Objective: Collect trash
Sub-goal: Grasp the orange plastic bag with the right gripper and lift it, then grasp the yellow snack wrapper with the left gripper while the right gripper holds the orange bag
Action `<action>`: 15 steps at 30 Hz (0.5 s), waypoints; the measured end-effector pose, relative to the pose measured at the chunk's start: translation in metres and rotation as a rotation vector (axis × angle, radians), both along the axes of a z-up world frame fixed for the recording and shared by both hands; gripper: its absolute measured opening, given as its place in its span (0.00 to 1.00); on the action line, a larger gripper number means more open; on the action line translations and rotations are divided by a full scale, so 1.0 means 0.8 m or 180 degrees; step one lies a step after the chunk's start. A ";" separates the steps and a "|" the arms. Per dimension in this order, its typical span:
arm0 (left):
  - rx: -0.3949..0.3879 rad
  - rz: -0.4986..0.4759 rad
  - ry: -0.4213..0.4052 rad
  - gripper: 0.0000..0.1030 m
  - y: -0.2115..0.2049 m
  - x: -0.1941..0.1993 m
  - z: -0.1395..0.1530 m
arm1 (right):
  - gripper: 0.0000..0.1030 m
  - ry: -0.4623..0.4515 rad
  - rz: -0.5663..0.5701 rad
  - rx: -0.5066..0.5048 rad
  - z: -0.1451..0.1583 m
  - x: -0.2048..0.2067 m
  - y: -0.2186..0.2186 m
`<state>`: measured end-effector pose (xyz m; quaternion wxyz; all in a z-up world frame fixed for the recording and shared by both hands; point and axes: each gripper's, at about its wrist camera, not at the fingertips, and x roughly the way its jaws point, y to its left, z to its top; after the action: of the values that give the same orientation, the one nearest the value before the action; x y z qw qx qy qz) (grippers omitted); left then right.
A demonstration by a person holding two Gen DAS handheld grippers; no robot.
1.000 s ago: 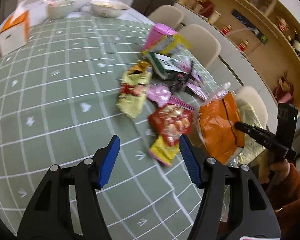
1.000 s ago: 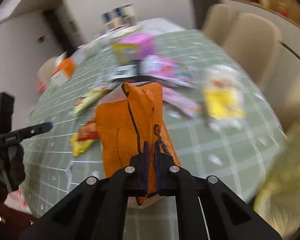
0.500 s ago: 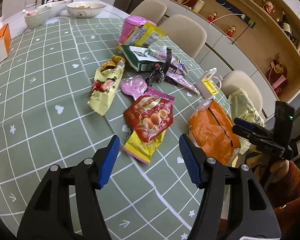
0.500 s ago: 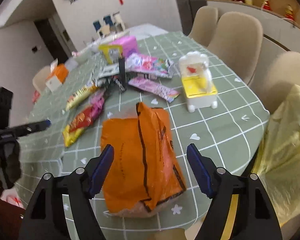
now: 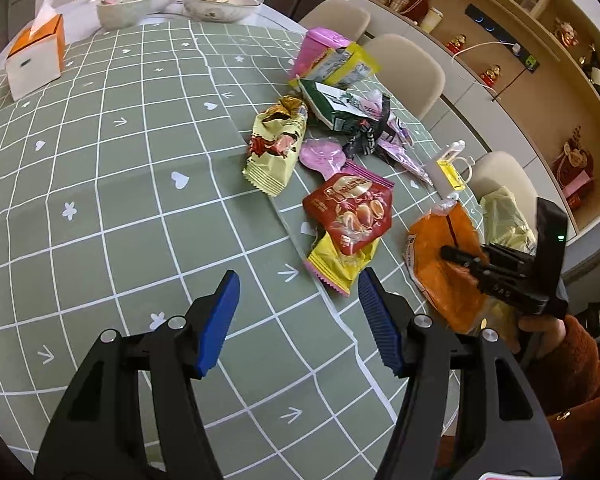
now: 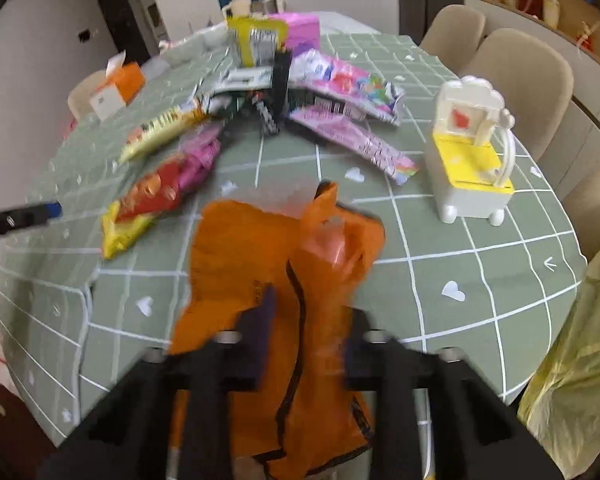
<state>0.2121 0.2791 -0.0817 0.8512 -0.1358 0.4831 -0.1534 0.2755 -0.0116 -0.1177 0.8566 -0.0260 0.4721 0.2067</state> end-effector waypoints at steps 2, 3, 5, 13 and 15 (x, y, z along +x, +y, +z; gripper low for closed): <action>-0.0010 -0.0007 -0.0010 0.57 -0.001 0.002 0.000 | 0.11 -0.0143 -0.0074 0.0053 0.020 -0.009 -0.004; -0.0017 -0.0025 -0.0019 0.57 -0.003 0.003 0.000 | 0.09 -0.0200 -0.0120 0.0103 0.030 -0.013 -0.007; -0.0009 -0.0080 -0.0053 0.57 -0.008 0.009 0.001 | 0.09 -0.0311 -0.0234 0.0241 0.053 -0.023 -0.016; 0.0096 -0.0108 -0.0339 0.57 -0.010 0.083 0.011 | 0.09 -0.0559 -0.0470 0.0316 0.102 -0.053 -0.037; 0.0155 -0.0148 -0.0321 0.57 -0.012 0.117 0.005 | 0.09 -0.0541 -0.0491 0.0266 0.102 -0.058 -0.036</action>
<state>0.3057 0.2696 -0.0778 0.8738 -0.0958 0.4462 -0.1680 0.2289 -0.0404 -0.0361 0.9072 0.0287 0.3894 0.1567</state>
